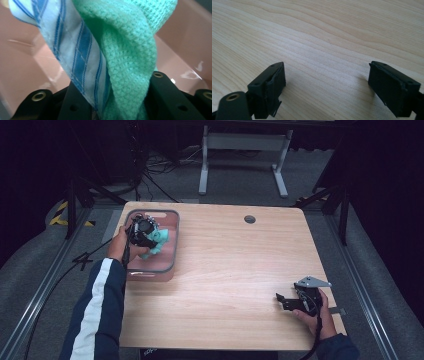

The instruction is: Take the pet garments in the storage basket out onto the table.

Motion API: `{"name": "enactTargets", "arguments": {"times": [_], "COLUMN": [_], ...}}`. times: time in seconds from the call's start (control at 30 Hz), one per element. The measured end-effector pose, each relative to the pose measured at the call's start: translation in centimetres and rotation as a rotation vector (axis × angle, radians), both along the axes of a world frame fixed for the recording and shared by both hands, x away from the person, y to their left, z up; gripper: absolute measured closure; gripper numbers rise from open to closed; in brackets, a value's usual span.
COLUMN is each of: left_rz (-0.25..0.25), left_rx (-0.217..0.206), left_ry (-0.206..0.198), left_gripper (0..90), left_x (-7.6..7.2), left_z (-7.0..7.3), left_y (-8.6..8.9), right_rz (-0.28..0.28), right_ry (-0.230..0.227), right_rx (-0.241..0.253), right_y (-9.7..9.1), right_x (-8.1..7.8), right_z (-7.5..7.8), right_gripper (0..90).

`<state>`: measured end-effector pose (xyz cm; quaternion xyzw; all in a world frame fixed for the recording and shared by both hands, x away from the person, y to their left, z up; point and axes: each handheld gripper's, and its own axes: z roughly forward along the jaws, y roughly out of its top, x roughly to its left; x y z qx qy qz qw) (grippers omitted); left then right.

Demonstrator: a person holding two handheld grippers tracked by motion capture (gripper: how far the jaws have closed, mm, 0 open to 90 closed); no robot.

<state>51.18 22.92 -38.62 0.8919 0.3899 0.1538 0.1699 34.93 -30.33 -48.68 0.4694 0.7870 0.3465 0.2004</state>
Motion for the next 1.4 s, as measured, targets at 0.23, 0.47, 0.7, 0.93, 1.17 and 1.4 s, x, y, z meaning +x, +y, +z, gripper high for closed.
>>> {"name": "enactTargets", "arguments": {"times": [0.23,0.47,0.7,0.93,1.17,1.4], "left_rz": [-0.001,-0.026,-0.095,-0.185,-0.249,-0.313], "left_rx": [-0.051,-0.091,-0.109,-0.100,-0.120,-0.130], "left_ry": [-0.069,-0.122,-0.161,-0.186,-0.187,-0.168], "left_gripper": [68.4,68.4,68.4,68.5,68.5,68.4], "left_x": [-0.5,-1.4,-2.3,-3.0,-3.3,-3.3], "left_z": [2.0,3.7,5.3,6.7,7.2,6.9], "left_y": [0.3,-0.5,-2.5,-5.5,-8.3,-11.6], "right_rz": [0.002,0.013,0.018,0.020,0.020,0.020], "right_ry": [0.000,-0.002,-0.001,-0.001,-0.001,-0.001], "right_rx": [0.001,-0.001,0.000,0.000,0.000,0.000], "right_y": [0.0,-0.1,-0.2,-0.3,-0.3,-0.3], "right_x": [0.0,0.0,-0.1,-0.1,-0.1,-0.1], "right_z": [0.0,0.0,0.0,0.0,0.0,0.0], "right_gripper": [14.7,14.8,14.8,14.7,14.7,14.8]}}
